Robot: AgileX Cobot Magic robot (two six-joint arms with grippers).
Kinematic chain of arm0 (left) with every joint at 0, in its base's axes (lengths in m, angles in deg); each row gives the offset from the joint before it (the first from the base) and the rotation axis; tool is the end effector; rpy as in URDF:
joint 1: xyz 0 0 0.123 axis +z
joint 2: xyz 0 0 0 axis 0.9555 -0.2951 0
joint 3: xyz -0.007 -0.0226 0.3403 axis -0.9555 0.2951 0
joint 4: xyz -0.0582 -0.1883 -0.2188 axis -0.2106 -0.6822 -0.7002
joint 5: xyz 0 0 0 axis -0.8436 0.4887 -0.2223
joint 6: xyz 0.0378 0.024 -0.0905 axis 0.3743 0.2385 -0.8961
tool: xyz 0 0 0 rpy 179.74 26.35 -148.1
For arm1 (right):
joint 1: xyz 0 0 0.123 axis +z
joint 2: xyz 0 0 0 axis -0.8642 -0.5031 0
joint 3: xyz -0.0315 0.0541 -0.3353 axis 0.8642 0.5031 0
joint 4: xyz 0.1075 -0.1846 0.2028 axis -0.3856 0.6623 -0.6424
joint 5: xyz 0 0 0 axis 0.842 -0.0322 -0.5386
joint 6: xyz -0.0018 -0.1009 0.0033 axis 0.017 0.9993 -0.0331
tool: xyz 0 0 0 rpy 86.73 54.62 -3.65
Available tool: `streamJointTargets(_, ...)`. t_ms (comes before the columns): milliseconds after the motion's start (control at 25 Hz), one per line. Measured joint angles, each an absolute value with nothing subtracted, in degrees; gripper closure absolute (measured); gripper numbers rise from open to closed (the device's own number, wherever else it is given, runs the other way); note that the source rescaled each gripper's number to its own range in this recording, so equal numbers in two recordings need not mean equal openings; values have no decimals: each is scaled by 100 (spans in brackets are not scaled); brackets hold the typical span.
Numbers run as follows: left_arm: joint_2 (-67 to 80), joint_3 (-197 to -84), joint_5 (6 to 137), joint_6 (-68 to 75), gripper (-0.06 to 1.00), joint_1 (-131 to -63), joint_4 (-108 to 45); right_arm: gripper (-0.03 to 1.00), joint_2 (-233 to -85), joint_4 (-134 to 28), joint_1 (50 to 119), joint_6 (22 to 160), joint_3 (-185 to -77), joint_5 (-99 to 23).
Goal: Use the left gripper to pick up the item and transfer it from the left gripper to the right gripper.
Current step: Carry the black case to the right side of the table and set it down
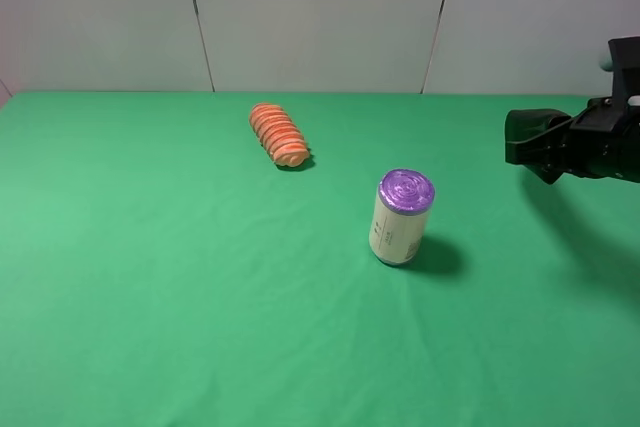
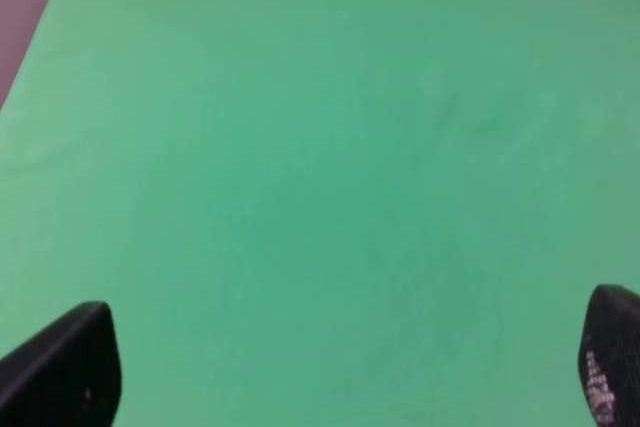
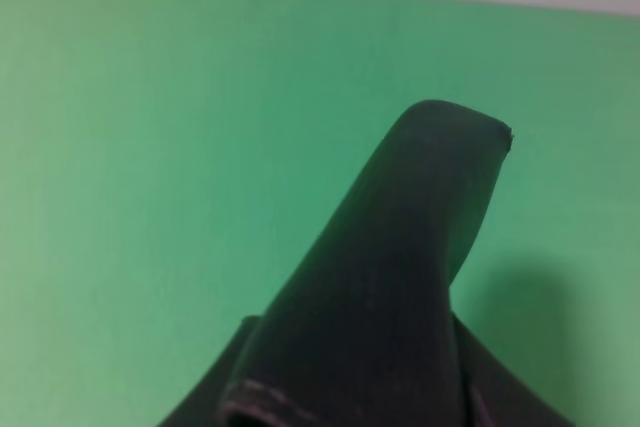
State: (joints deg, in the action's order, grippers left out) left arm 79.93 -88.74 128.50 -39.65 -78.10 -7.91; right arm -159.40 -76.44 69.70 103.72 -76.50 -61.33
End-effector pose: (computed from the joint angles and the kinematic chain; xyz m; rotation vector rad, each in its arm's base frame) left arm -0.0132 0.0170 0.2886 -0.0756 2.0469 0.0588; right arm 0.2524 0.0311 0.2202 -0.1935 2.0999 -0.0803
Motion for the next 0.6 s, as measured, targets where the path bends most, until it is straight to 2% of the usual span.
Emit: streamJointTargets(600,7993,-8874,12845,-3965,19,-7810,-791,97,-17166,-7577,6970,10080,-7645,-6190)
